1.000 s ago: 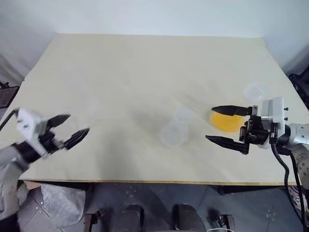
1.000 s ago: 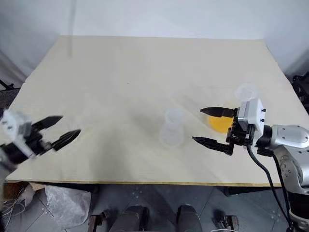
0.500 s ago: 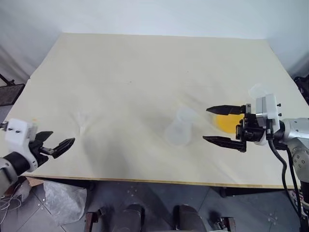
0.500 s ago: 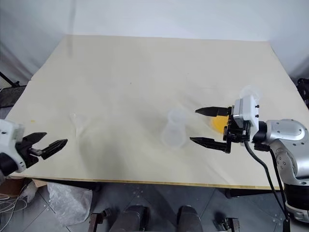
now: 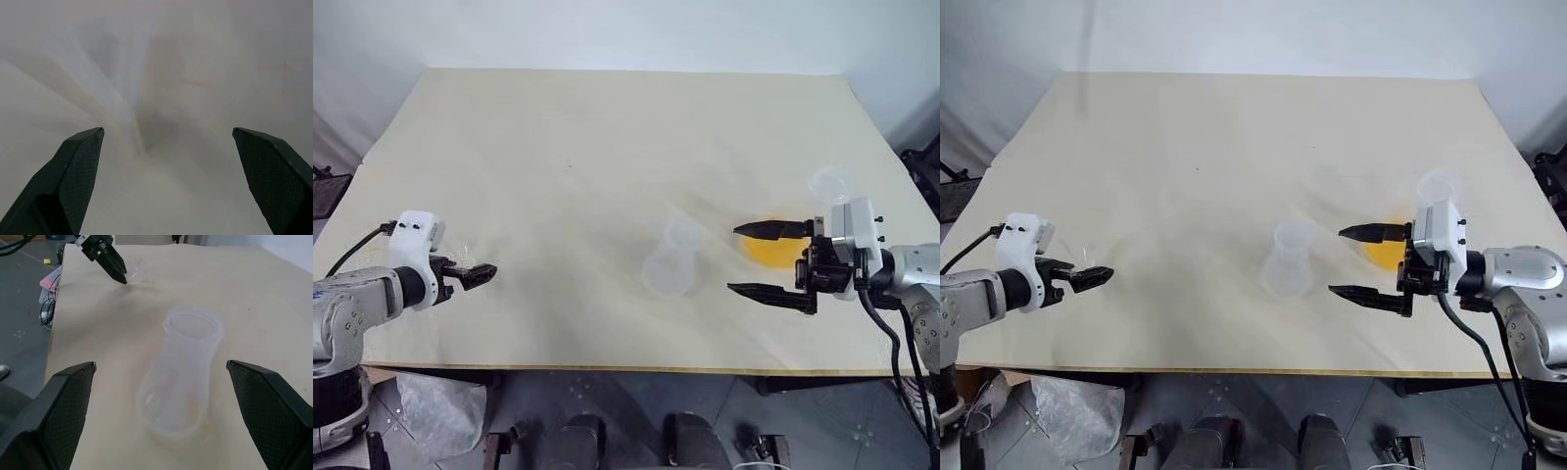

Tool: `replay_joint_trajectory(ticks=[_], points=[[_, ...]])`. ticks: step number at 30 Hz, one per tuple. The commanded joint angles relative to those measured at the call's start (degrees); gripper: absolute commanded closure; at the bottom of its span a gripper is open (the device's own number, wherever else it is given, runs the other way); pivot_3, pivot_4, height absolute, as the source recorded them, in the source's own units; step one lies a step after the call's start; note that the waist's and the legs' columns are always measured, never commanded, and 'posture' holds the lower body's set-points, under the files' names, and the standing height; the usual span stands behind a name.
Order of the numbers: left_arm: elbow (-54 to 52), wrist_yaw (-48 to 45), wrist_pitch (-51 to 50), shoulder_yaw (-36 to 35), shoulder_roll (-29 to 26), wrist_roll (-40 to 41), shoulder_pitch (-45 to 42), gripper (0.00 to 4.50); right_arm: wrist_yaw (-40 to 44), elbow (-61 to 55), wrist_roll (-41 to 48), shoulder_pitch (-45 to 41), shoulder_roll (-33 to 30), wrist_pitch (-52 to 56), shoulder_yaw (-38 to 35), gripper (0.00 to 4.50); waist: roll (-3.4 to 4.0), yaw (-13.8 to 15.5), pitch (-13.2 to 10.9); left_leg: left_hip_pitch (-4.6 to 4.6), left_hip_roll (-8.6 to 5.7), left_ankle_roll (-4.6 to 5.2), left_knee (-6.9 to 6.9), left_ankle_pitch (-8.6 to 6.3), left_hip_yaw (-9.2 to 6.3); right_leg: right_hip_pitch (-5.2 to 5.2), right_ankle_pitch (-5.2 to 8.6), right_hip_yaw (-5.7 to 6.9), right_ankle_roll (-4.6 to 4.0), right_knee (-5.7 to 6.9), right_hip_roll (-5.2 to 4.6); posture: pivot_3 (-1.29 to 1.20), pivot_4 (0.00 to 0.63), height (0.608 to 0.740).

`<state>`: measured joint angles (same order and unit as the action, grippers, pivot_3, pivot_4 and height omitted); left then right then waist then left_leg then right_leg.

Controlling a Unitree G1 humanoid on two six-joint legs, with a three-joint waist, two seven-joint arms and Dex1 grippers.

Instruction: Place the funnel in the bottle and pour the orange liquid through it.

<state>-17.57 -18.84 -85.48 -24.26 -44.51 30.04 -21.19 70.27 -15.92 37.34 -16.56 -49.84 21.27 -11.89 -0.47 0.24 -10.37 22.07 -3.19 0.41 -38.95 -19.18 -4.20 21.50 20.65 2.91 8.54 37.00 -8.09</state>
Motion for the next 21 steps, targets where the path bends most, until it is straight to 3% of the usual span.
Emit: replay_joint_trajectory(ticks=[1,11,21], points=[[-0.5,1.0,-2.4,-2.5,0.2,-0.7,-2.4,0.02,-0.3,-2.7,1.4,0.6,-1.2,0.2,-2.5,0.00,0.00,0.0,0.0,0.00,0.00,0.00,0.00,0.00,0.00,0.00,0.00,0.00,0.00,0.01,0.01,0.00,0.150,0.740],[12.8,4.1,2.1,3.5,2.1,-6.2,-10.3,0.02,-0.6,-2.7,0.9,0.2,-0.9,0.0,-1.8,0.00,-0.01,0.1,0.0,0.01,-0.03,-0.01,-0.07,0.01,0.01,0.00,0.00,0.07,0.00,0.03,0.01,0.00,0.150,0.740],[21.3,-1.3,0.3,14.9,-2.6,-6.3,-18.2,0.02,-0.9,-3.2,0.6,1.7,-0.8,-0.6,-2.1,0.00,0.00,0.2,0.0,0.03,-0.06,-0.01,-0.09,0.01,0.01,0.04,-0.01,0.10,0.02,0.09,0.01,0.00,0.150,0.740]])
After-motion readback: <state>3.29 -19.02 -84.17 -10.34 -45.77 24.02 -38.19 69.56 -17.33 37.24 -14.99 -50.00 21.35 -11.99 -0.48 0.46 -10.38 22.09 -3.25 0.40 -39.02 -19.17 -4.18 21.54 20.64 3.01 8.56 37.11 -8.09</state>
